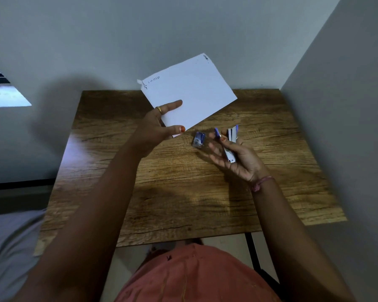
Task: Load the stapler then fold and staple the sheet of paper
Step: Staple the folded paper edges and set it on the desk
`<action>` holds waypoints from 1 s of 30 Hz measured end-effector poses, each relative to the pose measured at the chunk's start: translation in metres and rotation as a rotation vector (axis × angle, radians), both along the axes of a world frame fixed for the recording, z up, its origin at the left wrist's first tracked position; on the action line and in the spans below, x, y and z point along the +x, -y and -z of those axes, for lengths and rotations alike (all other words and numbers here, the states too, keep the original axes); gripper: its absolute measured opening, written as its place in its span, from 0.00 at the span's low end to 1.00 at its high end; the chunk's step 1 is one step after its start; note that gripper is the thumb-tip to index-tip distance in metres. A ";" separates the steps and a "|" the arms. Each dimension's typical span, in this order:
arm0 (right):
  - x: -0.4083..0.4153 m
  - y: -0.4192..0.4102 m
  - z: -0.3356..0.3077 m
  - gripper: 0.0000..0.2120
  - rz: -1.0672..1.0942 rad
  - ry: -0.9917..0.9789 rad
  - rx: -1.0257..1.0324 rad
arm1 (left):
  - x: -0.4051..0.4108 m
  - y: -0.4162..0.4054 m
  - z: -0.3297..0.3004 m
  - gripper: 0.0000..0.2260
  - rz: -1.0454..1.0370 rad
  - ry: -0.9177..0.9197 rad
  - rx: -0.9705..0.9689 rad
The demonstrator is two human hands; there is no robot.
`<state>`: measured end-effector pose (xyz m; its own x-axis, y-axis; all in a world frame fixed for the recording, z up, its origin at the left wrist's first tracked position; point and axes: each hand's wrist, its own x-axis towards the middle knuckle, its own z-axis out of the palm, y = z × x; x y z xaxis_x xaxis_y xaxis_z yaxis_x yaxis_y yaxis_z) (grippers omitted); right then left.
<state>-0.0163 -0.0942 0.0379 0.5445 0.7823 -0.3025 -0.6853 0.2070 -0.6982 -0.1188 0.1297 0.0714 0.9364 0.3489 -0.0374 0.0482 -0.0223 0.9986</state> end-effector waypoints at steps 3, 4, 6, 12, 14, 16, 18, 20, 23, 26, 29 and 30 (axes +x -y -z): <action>-0.007 -0.006 -0.006 0.09 -0.014 0.066 -0.047 | 0.001 0.005 -0.001 0.26 0.021 0.013 -0.013; -0.009 -0.008 -0.008 0.13 -0.017 0.079 -0.052 | 0.002 0.006 -0.001 0.25 0.027 0.008 -0.015; -0.013 -0.012 -0.013 0.20 -0.022 0.113 -0.069 | 0.003 0.010 0.000 0.25 0.032 -0.007 -0.026; -0.023 -0.021 -0.018 0.21 -0.012 0.323 -0.187 | 0.008 0.022 -0.001 0.24 0.068 -0.002 -0.034; -0.029 -0.024 -0.019 0.20 0.018 0.305 -0.189 | 0.008 0.025 -0.001 0.25 0.069 0.006 0.016; -0.033 -0.026 -0.019 0.18 0.048 0.258 -0.157 | 0.009 0.025 -0.001 0.25 0.073 0.014 0.045; -0.036 -0.028 -0.020 0.17 0.064 0.199 -0.103 | 0.009 0.024 -0.002 0.25 0.085 0.014 0.049; -0.038 -0.029 -0.021 0.16 0.081 0.157 -0.074 | 0.009 0.022 -0.002 0.25 0.102 0.009 0.091; -0.038 -0.032 -0.021 0.15 0.087 0.165 -0.080 | 0.008 0.020 -0.003 0.26 0.138 0.004 0.166; -0.038 -0.035 -0.022 0.18 0.080 0.138 -0.046 | 0.008 0.019 -0.006 0.27 0.193 0.010 0.182; -0.037 -0.038 -0.019 0.17 0.079 0.090 0.006 | 0.007 0.016 -0.012 0.29 0.247 0.010 0.141; -0.037 -0.039 -0.018 0.16 0.080 0.077 0.019 | 0.007 0.015 -0.014 0.29 0.261 0.006 0.125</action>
